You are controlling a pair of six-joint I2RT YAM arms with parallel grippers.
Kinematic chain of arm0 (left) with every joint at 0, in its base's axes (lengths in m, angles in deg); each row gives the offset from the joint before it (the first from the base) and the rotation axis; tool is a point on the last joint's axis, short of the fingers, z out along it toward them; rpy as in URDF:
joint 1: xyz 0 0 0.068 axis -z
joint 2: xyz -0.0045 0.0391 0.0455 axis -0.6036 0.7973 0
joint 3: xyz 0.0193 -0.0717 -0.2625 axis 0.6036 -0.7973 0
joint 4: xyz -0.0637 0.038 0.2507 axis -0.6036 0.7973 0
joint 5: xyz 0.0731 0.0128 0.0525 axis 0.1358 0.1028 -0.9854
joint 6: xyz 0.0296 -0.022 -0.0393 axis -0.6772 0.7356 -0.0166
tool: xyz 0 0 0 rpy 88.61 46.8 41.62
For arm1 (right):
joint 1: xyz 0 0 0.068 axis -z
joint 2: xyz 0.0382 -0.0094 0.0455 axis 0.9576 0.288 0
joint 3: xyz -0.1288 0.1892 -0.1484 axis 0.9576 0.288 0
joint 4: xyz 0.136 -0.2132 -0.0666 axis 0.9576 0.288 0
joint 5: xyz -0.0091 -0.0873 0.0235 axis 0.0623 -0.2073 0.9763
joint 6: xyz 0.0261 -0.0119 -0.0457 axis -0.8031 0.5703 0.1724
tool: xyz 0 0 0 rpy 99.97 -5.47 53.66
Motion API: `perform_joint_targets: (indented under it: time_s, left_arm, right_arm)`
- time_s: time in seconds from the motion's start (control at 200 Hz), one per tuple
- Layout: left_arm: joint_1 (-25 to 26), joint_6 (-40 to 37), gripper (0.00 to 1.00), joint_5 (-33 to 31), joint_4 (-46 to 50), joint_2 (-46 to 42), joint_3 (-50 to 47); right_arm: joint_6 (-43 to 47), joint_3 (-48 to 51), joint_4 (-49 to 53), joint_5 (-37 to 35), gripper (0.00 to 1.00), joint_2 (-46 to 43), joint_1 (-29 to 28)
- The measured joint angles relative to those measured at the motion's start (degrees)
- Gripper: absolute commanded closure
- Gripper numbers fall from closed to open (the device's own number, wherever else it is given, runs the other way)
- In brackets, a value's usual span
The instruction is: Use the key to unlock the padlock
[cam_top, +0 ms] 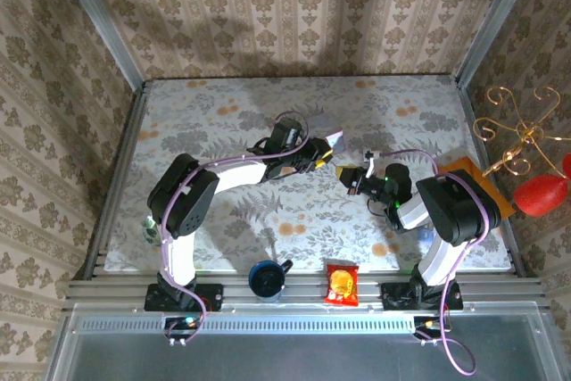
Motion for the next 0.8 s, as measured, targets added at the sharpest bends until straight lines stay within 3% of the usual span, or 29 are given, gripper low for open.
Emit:
perform_joint_targets:
  time_s: [0.8]
  left_arm:
    - [0.0, 0.9, 1.0, 0.4, -0.2, 0.0, 0.0]
  right_arm:
    - [-0.1, 0.0, 0.0, 1.1, 1.0, -0.9, 0.0]
